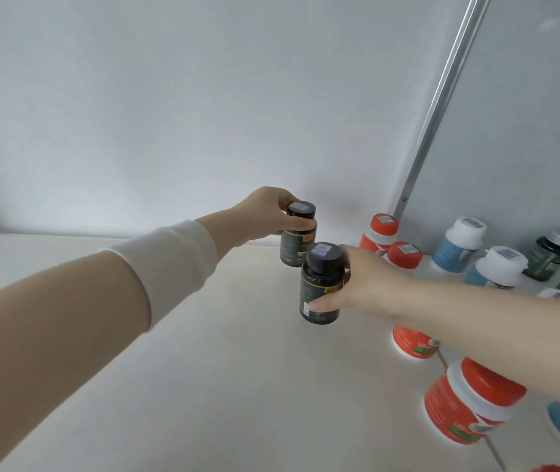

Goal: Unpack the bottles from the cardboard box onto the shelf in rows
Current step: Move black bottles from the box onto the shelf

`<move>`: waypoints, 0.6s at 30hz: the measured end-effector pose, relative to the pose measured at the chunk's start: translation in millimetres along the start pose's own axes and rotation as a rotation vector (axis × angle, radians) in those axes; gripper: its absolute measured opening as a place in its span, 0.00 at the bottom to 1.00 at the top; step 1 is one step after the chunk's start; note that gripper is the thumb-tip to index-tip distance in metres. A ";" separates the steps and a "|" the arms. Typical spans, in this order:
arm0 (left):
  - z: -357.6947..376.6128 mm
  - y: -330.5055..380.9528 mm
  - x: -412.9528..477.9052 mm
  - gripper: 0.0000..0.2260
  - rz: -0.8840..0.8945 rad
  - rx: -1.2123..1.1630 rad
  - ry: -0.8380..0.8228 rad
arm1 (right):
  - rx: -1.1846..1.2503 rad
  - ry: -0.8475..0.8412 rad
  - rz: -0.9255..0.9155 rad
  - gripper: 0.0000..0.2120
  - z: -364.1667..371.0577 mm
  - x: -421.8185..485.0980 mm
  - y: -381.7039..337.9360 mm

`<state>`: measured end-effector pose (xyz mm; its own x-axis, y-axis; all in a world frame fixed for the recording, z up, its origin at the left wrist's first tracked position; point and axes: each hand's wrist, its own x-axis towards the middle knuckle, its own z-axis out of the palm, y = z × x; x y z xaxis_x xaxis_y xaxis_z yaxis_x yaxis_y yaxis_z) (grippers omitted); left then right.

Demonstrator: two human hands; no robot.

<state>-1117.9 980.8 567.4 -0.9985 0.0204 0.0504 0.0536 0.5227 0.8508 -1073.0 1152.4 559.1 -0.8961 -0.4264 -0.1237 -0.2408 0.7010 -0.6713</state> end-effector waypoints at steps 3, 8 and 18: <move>3.6 -5.6 13.0 0.15 0.005 0.053 -0.011 | -0.037 0.036 0.008 0.22 3.2 13.0 4.0; 10.2 -11.6 31.5 0.16 0.018 0.119 -0.024 | -0.113 0.070 0.017 0.26 5.2 29.1 10.6; 15.2 -16.7 46.7 0.17 0.005 0.188 -0.027 | -0.086 0.101 0.054 0.31 12.3 48.7 13.2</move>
<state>-1165.6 985.9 547.6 -0.9982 0.0449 0.0385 0.0587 0.6727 0.7376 -1115.2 1133.9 535.2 -0.9406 -0.3299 -0.0806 -0.2185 0.7694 -0.6003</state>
